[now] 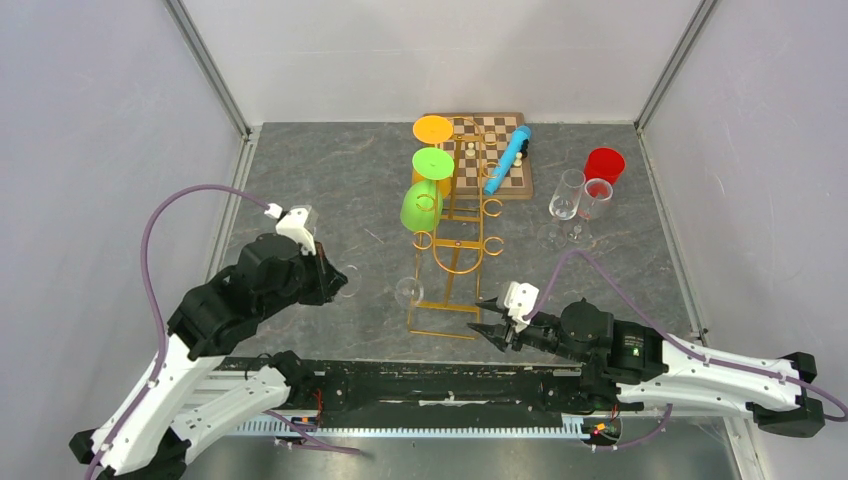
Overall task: Take the wine glass off the wine glass rack
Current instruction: Place the wine glass at the center of the board.
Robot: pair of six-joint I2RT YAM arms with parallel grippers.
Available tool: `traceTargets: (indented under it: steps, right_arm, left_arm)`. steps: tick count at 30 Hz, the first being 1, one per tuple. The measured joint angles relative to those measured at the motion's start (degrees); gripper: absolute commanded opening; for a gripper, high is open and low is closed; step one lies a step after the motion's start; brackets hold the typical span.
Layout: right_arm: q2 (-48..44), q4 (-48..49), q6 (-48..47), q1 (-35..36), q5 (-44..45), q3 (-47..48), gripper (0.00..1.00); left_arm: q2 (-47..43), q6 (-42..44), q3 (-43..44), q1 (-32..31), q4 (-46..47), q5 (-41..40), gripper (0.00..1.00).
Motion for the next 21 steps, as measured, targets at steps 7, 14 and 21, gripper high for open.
traceTargets:
  steps: [7,14,21]
  right_arm:
    - [0.63,0.00,0.13,0.00,0.00,0.00,0.45]
    - [2.23,0.85,0.15,0.02,-0.24,-0.04,0.45]
    - [2.51,5.22,0.42,0.00,-0.22,-2.29,0.47]
  left_arm:
    - [6.23,2.71,5.38,0.00,-1.16,-9.31,0.02]
    - [13.31,5.90,8.31,0.00,-0.33,-14.10,0.02]
    - [21.79,8.57,9.73,0.61,3.34,-15.34,0.02]
